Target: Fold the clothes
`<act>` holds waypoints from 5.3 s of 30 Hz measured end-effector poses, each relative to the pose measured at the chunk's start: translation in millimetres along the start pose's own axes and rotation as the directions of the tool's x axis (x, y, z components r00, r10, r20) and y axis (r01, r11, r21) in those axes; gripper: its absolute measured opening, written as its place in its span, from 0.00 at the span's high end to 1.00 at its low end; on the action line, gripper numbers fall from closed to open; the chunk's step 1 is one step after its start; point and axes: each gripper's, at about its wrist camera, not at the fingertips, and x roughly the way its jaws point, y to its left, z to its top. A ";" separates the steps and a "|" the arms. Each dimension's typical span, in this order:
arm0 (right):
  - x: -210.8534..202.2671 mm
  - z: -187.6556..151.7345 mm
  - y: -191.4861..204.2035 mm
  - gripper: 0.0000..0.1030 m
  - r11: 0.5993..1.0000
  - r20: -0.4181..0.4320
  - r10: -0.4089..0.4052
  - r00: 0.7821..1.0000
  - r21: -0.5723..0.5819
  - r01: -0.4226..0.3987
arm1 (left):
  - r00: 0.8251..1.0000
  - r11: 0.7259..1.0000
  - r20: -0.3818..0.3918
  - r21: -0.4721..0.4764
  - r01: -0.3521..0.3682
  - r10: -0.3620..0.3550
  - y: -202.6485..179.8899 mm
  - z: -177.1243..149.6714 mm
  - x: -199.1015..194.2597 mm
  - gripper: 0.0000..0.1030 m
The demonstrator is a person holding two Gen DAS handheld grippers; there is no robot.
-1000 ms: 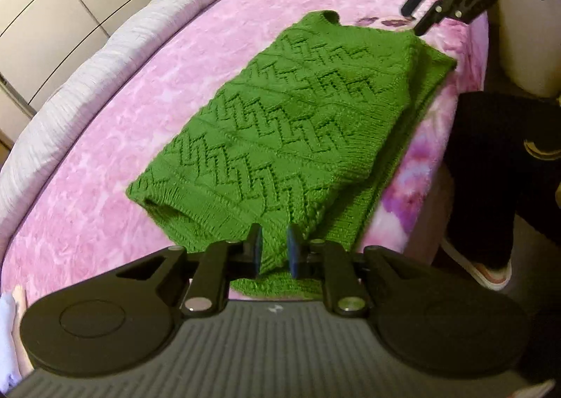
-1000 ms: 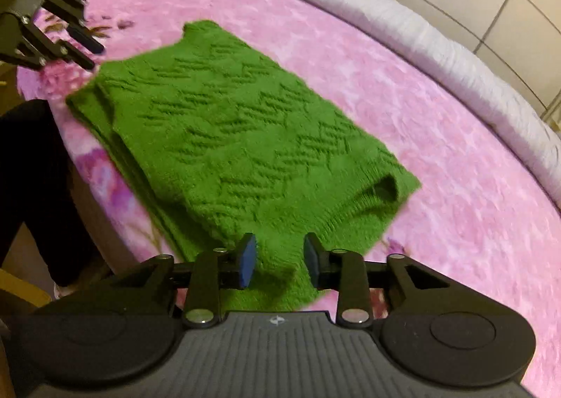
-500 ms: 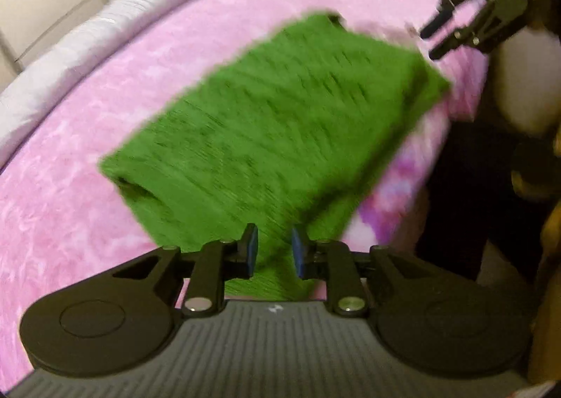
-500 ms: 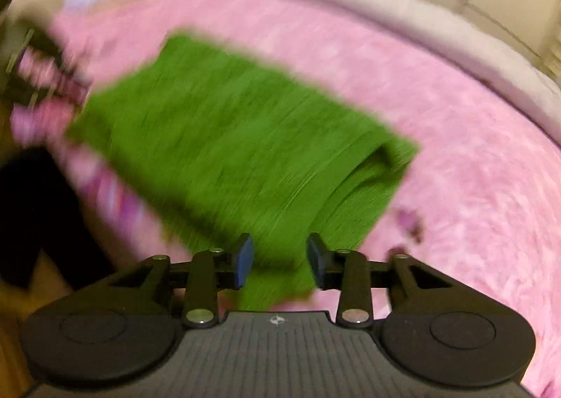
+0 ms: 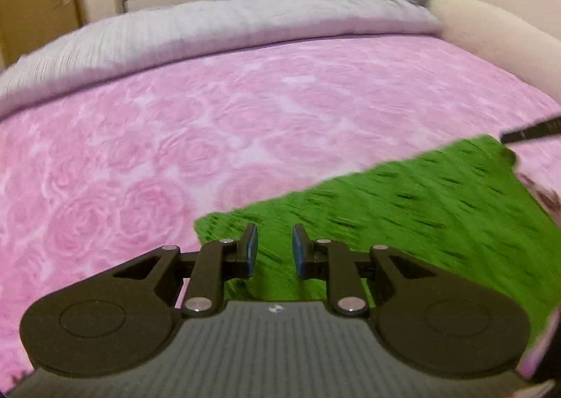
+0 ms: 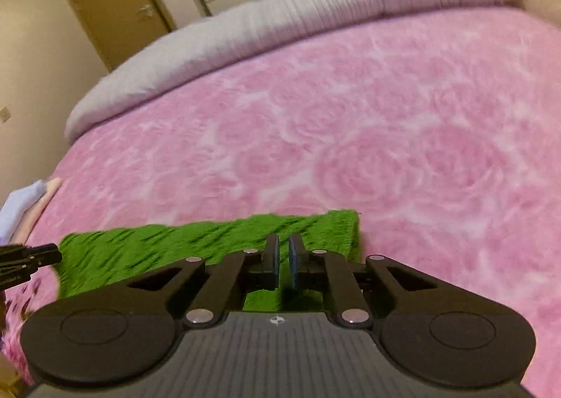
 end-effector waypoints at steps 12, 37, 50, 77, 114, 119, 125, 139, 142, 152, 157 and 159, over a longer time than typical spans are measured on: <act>-15.7 -45.8 -1.1 0.72 0.997 -0.100 -0.074 0.992 0.016 0.076 | 0.996 0.999 -0.071 0.016 -0.044 0.045 -19.1 -15.7 -30.5 0.83; -129.9 -100.8 31.0 0.52 0.972 -0.062 -0.228 0.972 -0.080 0.223 | 0.978 0.981 -0.082 -0.013 -0.192 0.190 -109.3 -83.4 -162.1 0.60; -184.4 -150.0 79.6 0.35 0.986 0.011 -0.167 0.986 0.003 0.167 | 0.977 0.978 -0.060 -0.027 -0.206 0.204 -129.3 -100.6 -193.9 0.52; -216.1 -171.6 116.1 0.28 0.988 0.029 -0.144 0.989 -0.060 0.145 | 0.973 0.973 -0.033 -0.032 -0.229 0.228 -140.1 -114.9 -221.8 0.46; -174.8 -156.5 83.5 0.27 0.990 -0.004 -0.129 0.992 0.064 0.128 | 0.973 0.972 -0.102 -0.089 -0.218 0.209 -101.9 -109.5 -182.8 0.41; -173.7 -153.2 44.9 0.29 0.966 0.058 -0.031 0.998 0.257 0.015 | 0.979 0.975 -0.097 -0.116 -0.191 0.180 -91.0 -101.9 -176.2 0.42; -148.7 -165.5 -0.4 0.36 0.852 0.078 0.104 0.992 0.507 -0.129 | 0.987 0.986 -0.093 -0.091 -0.143 0.135 -91.7 -91.3 -157.8 0.46; -102.0 -178.2 -27.5 0.53 0.782 0.131 0.179 0.975 0.583 -0.222 | 0.993 0.998 -0.120 -0.054 -0.029 0.022 -90.7 -83.7 -97.9 0.71; -99.2 -178.1 -26.2 0.53 0.777 0.133 0.188 0.973 0.586 -0.230 | 0.988 0.999 -0.147 -0.022 -0.044 0.040 -90.2 -88.4 -86.1 0.74; -103.4 -155.3 -7.7 0.62 0.884 0.018 0.068 0.998 0.463 -0.068 | 0.991 0.999 -0.134 -0.043 -0.008 0.003 -80.3 -83.8 -92.3 0.74; -124.8 -114.6 37.1 0.57 0.980 0.066 -0.134 0.989 0.154 0.123 | 0.995 1.000 -0.095 -0.025 0.017 -0.020 -83.1 -63.9 -97.9 0.75; -117.0 -104.3 58.9 0.60 0.996 0.083 -0.070 0.994 0.053 0.066 | 0.995 0.999 -0.091 -0.006 0.049 -0.049 -92.2 -54.0 -85.6 0.75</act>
